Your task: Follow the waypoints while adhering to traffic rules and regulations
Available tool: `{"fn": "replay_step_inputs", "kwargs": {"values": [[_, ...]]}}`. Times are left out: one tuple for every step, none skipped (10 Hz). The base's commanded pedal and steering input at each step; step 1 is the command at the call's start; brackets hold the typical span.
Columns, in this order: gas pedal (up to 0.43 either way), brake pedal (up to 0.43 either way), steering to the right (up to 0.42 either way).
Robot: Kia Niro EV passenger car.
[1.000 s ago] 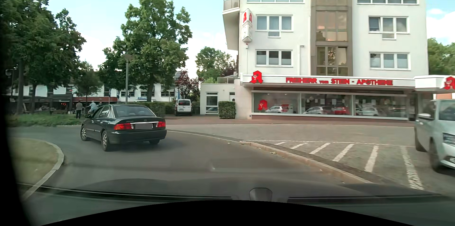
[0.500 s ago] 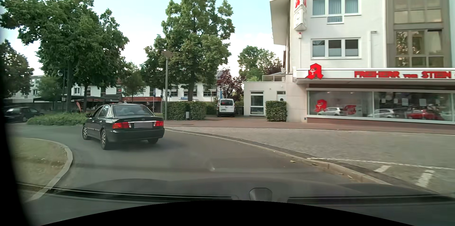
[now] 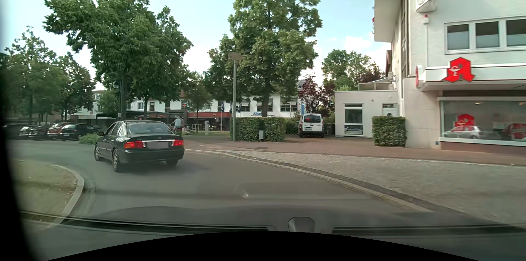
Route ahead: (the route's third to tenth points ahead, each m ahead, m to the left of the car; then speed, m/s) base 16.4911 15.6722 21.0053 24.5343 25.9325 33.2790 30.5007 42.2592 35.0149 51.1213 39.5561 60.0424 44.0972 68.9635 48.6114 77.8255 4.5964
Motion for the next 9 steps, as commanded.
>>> {"fn": "replay_step_inputs", "kwargs": {"values": [[0.067, 0.006, -0.34], [0.067, 0.006, -0.34], [0.067, 0.006, -0.34], [0.067, 0.006, -0.341], [0.067, 0.006, -0.34], [0.067, 0.006, -0.34], [0.067, 0.006, -0.34], [0.067, 0.006, -0.34], [0.067, 0.006, -0.34]]}}
